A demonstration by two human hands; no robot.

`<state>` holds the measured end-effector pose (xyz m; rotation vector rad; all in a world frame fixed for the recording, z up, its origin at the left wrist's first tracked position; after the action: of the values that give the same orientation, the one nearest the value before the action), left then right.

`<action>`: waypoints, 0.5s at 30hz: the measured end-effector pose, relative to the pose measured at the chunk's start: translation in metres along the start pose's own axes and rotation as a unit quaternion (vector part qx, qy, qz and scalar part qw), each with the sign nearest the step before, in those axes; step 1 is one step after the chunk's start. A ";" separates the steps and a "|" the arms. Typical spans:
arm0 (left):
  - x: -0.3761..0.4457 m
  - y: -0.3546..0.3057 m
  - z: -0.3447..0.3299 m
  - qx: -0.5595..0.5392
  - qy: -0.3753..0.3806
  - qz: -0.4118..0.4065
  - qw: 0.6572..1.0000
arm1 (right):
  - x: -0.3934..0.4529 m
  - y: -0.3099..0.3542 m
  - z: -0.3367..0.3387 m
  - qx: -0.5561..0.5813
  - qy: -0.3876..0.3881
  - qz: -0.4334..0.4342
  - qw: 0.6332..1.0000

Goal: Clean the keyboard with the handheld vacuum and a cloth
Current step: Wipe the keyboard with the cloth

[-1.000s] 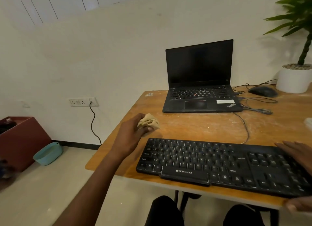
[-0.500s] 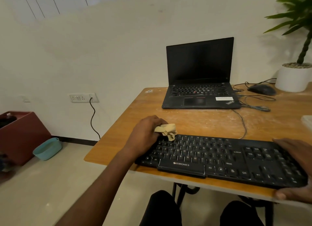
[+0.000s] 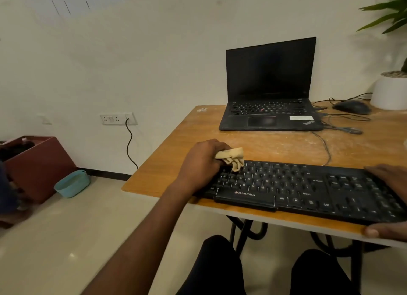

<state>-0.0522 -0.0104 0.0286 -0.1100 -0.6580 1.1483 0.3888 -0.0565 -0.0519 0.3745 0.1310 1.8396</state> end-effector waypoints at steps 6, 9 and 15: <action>-0.004 0.026 0.015 0.042 -0.029 0.049 0.998 | -0.002 0.006 0.015 -0.028 0.039 -0.044 0.998; -0.021 0.048 0.031 0.042 -0.055 0.081 0.994 | 0.002 0.017 0.019 -0.021 0.006 -0.032 0.999; -0.028 0.024 0.022 -0.017 -0.028 0.063 0.997 | 0.001 0.021 0.023 0.006 0.001 -0.045 0.999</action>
<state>-0.0899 -0.0297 0.0249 -0.1511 -0.7285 1.2652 0.3771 -0.0638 -0.0238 0.3685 0.1579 1.7503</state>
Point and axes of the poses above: each hand's wrist, its own x-axis towards the middle knuckle, its own z-axis out of the back of the hand, y = z × x, the point moved 1 cm from there along x, towards the middle knuckle, and after that the axes turned 2 degrees about -x, right-handed, at the moved point
